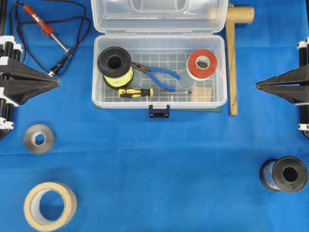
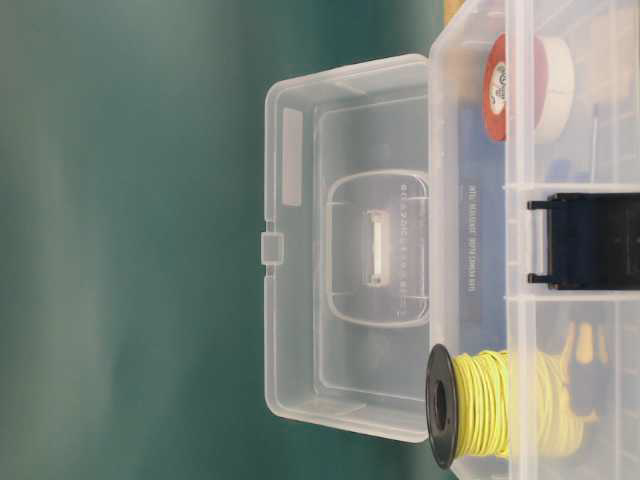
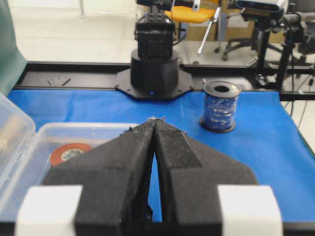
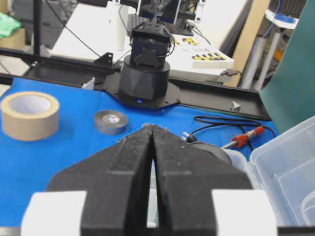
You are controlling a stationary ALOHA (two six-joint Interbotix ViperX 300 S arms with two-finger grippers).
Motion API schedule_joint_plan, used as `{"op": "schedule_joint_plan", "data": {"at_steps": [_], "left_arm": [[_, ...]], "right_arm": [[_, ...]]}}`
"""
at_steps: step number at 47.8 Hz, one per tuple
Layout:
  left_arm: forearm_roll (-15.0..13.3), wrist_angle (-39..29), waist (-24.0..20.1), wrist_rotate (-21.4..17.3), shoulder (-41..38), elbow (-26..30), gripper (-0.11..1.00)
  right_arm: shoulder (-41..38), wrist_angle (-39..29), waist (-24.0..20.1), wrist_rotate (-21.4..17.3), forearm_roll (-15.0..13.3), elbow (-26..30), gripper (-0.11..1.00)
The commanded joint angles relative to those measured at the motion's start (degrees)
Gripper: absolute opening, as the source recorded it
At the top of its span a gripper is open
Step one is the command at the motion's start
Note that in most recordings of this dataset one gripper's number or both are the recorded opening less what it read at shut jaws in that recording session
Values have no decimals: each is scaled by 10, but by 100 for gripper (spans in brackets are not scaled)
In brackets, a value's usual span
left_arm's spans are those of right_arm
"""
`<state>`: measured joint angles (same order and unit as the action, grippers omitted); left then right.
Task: Pick the nipper from the toolbox among several items.
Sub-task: 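Move the right gripper over the toolbox toward the blue-handled pliers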
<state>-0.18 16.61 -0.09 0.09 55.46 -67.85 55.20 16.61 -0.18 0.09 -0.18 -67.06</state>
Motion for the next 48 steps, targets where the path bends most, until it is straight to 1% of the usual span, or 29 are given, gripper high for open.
{"op": "schedule_joint_plan", "data": {"at_steps": [1,5,11,17,23,29,31,33,38,39,42,44,48], "left_arm": [[-18,8,-2,-3,-4,12,0],[-18,8,-2,-2,-4,12,0],[-18,9,-2,-1,-4,12,0],[-19,9,-2,1,-4,12,0],[-19,10,-2,1,-7,12,0],[-19,12,-3,1,-6,12,0],[-19,12,-3,1,-5,12,0],[-19,11,-3,1,-5,11,0],[-19,11,-3,1,-5,11,0],[-19,12,-3,1,-5,12,0],[-19,11,-3,1,-6,11,0],[-19,12,-3,1,-7,11,0],[-19,12,-3,0,-7,11,0]], "right_arm": [[-6,-2,8,-2,1,15,0],[-20,-41,17,-4,1,37,0],[-69,-143,46,-11,3,98,0],[-136,-228,77,-17,3,168,0],[-203,-281,102,-15,3,224,0],[-279,-318,124,-11,1,274,2],[-303,-327,130,-11,1,288,8],[-326,-339,136,-10,0,303,17],[-388,-382,147,-8,-5,345,48],[-398,-389,149,-8,-8,352,56],[-432,-406,150,-8,-16,375,73],[-454,-415,153,-8,-20,388,76],[-506,-432,158,-8,-23,416,72]]}}
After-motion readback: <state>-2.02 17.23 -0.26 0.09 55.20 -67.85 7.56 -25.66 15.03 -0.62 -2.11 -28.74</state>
